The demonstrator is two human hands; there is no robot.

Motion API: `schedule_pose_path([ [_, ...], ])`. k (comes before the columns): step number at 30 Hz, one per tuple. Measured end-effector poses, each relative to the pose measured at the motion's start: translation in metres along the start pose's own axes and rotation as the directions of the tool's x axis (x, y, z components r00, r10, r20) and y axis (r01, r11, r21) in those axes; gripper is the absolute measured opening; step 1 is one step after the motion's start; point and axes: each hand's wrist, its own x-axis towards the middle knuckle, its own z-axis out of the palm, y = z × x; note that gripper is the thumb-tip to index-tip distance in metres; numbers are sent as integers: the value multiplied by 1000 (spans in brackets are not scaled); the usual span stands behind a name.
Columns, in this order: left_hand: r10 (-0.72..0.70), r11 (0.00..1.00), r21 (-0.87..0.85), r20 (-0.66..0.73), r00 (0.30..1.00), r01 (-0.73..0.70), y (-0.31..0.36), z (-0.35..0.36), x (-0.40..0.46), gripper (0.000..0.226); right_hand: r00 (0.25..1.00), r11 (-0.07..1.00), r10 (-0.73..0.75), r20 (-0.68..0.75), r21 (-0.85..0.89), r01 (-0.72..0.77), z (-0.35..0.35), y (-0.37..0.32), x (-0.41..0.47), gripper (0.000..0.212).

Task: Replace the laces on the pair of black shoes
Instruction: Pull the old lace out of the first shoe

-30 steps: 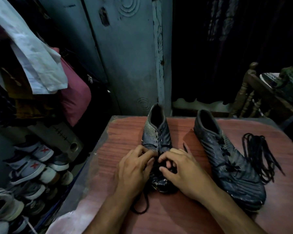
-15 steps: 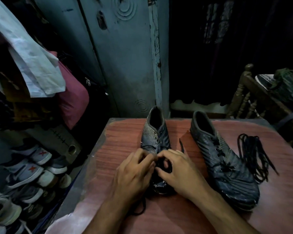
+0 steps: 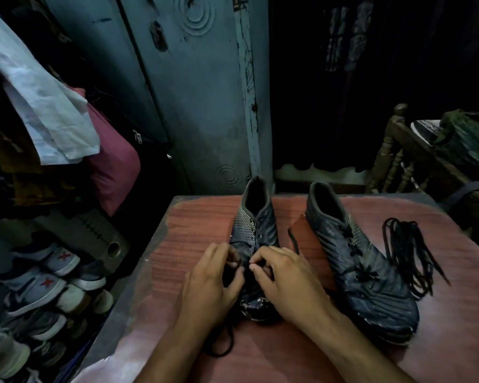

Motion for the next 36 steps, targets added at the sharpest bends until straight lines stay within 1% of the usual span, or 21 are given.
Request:
schedule_pose_path([
  [2, -22, 997, 68, -4, 1000, 22, -3, 3, 2, 23, 1000, 996, 0, 16, 91, -2, -2, 2, 0, 6],
  [4, -30, 997, 76, 5, 1000, 29, -7, 5, 3, 30, 1000, 987, 5, 19, 162, -8, -6, 4, 2, 8],
  [7, -80, 994, -67, 37, 996, 82, -14, 2, 7, 24, 999, 974, 8, 40, 225, -17, -13, 6, 3, 2],
  [9, -111, 981, -154, 51, 993, 118, -17, 1, 9, 14, 997, 967, -4, 77, 254, -16, -16, 5, 3, 6],
  [10, -120, 976, -178, 56, 991, 128, -17, 1, 9, 11, 995, 966, -12, 96, 257, -13, -16, 4, 2, 6],
  [13, -119, 967, -218, 62, 991, 130, -13, -2, 9, 14, 993, 965, -22, 120, 263, -10, -17, 3, 2, 1],
  [14, -96, 972, -209, 57, 994, 106, -13, -3, 8, 14, 992, 962, -22, 122, 272, -12, -17, 3, 2, 2],
  [17, -23, 988, -155, 45, 999, 29, -12, -4, 4, 31, 988, 957, -38, 152, 291, -8, -19, 4, 3, 5],
  [20, 17, 999, -53, 44, 999, -14, -10, -5, 3, 28, 980, 952, -35, 198, 305, -28, -20, 5, 3, 4],
  [22, 16, 999, -49, 31, 999, -15, -10, -4, 3, 24, 979, 948, -25, 204, 316, -41, -20, 5, 3, 5],
  [24, 22, 993, -120, 2, 1000, -22, -11, -5, 3, 20, 983, 941, 4, 183, 333, -66, -19, 5, 3, 11],
  [26, 40, 981, -190, -38, 998, -46, -10, -7, 2, 18, 987, 938, 63, 149, 329, -110, -15, 4, 3, 24],
  [29, 57, 980, -184, -71, 996, -70, -5, -7, -1, 17, 989, 962, 107, 101, 240, -129, -6, 8, 3, 46],
  [30, 62, 985, -155, -71, 996, -73, -1, -7, -3, 16, 989, 968, 110, 98, 217, -130, -4, 10, 3, 50],
  [32, 44, 993, -103, -52, 998, -49, 6, -5, -11, 13, 990, 973, 113, 88, 191, -128, 1, 14, 4, 48],
  [33, 25, 992, -119, -45, 999, -30, 10, -5, -16, 12, 991, 975, 109, 80, 184, -123, 2, 14, 3, 49],
  [36, -52, 962, -269, -50, 997, 36, 16, -6, -31, 8, 990, 981, 120, 80, 144, -131, 4, 12, 3, 59],
])
